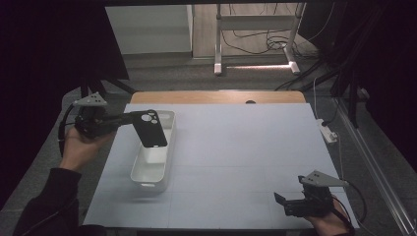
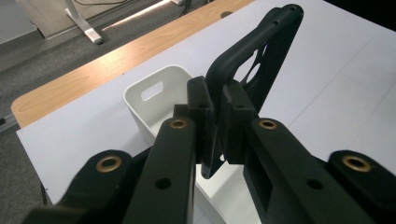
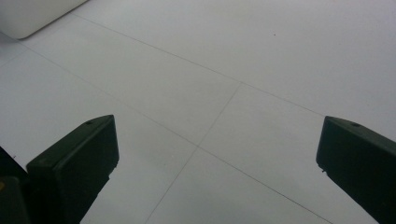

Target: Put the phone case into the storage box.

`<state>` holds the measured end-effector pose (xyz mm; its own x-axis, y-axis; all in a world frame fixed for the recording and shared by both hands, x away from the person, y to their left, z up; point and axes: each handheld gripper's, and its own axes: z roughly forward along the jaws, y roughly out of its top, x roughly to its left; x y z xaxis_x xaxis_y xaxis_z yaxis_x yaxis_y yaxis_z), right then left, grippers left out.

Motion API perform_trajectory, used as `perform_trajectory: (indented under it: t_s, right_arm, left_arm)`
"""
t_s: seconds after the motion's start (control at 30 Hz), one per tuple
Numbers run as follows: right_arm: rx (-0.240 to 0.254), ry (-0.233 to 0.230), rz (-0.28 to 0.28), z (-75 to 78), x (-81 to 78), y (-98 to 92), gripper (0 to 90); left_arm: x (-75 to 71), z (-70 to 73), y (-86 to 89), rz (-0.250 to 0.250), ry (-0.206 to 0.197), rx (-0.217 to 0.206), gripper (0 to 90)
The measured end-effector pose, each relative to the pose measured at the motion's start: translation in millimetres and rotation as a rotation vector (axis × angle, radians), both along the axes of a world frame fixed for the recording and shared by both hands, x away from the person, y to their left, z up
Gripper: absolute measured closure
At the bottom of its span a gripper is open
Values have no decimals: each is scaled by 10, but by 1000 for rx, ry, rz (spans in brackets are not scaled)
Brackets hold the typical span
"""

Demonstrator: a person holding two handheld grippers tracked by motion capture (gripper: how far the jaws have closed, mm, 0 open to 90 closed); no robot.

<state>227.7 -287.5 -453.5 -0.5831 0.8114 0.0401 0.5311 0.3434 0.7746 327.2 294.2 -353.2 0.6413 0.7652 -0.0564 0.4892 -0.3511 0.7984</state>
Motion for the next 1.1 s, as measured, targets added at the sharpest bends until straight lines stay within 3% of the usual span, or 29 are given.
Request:
perform_trajectory:
  t_s: [0.67, 1.1]
  right_arm:
    - [5, 12, 0, -5, 10, -6, 0]
    - [2, 14, -1, -7, 11, -5, 0]
  left_arm:
    - [368, -204, -22, 31, 8, 34, 840]
    - [560, -286, -24, 43, 16, 25, 840]
